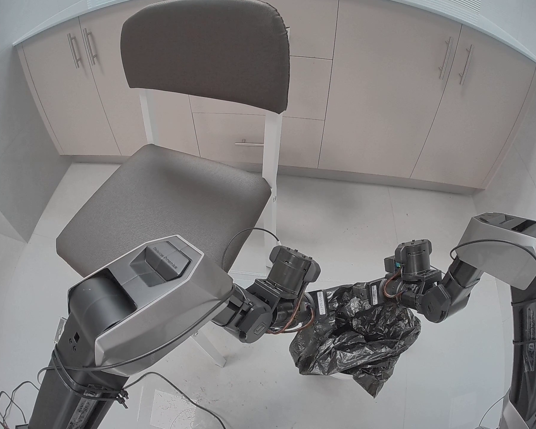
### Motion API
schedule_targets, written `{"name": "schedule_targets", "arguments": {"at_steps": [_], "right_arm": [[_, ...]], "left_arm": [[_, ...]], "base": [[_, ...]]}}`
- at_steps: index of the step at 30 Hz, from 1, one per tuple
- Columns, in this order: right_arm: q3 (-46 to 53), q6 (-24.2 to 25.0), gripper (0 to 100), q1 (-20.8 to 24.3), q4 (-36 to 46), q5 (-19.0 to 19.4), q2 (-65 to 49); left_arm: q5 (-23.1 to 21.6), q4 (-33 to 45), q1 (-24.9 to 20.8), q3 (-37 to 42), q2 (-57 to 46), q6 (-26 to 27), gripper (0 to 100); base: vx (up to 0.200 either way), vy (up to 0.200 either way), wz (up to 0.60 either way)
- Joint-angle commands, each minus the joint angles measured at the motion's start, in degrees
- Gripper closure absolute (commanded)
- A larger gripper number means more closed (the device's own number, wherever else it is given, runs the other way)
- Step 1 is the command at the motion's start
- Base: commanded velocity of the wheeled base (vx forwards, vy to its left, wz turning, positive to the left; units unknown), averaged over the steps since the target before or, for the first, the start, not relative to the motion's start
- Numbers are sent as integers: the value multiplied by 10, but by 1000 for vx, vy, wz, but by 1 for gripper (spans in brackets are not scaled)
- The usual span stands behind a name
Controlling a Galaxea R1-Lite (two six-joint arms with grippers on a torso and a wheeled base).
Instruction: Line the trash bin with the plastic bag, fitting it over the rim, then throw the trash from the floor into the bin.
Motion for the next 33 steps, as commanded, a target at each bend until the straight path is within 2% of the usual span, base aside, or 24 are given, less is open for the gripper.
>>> {"name": "schedule_targets", "arguments": {"at_steps": [1,10,19,25,27,33], "right_arm": [[-14,1,0,0,-1,-5,19],[-12,2,0,9,-2,-10,11],[50,3,0,54,-8,-10,-28],[41,3,0,55,-8,-12,-11],[30,1,0,52,-8,-23,-1],[-7,-1,0,43,-1,-36,28]], "left_arm": [[2,-1,0,2,1,0,100],[13,-5,0,2,0,-2,100],[11,-6,0,3,1,1,100],[11,-6,0,3,3,14,100],[10,-6,1,1,8,27,100],[8,-7,13,-39,28,49,100]], "base": [[0,0,0],[0,0,0],[0,0,0],[0,0,0],[0,0,0],[0,0,0]]}}
